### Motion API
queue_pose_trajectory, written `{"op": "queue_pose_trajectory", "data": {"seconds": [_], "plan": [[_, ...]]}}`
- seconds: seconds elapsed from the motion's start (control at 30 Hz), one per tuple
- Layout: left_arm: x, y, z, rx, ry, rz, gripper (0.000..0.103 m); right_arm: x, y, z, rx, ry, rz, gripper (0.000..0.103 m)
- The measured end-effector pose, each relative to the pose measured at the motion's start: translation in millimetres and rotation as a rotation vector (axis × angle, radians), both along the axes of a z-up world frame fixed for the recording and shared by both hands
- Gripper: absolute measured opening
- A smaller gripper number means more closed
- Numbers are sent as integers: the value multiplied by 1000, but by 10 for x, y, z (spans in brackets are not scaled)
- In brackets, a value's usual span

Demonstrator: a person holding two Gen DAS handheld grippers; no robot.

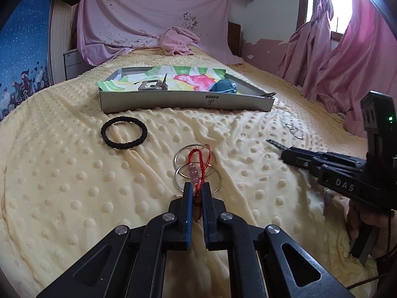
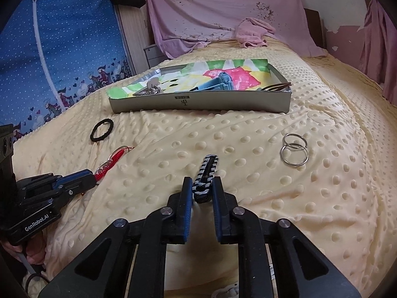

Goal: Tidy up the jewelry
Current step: 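Grasp the red string with rings using the left tool while the right tool grasps the striped clip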

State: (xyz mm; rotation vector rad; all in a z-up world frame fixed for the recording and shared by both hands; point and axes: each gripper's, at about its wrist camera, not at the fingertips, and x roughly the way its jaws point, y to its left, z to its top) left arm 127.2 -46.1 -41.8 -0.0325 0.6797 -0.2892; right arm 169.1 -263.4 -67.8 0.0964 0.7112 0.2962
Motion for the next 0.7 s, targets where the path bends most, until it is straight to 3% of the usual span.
{"op": "queue_pose_trajectory", "data": {"seconds": [0.47, 0.7], "plan": [[16, 26, 249, -106, -51, -27, 6, -171, 52, 235, 8, -108, 27, 13], [427, -58, 524, -143, -124, 8, 6, 145, -53, 504, 31, -198, -31, 13]]}}
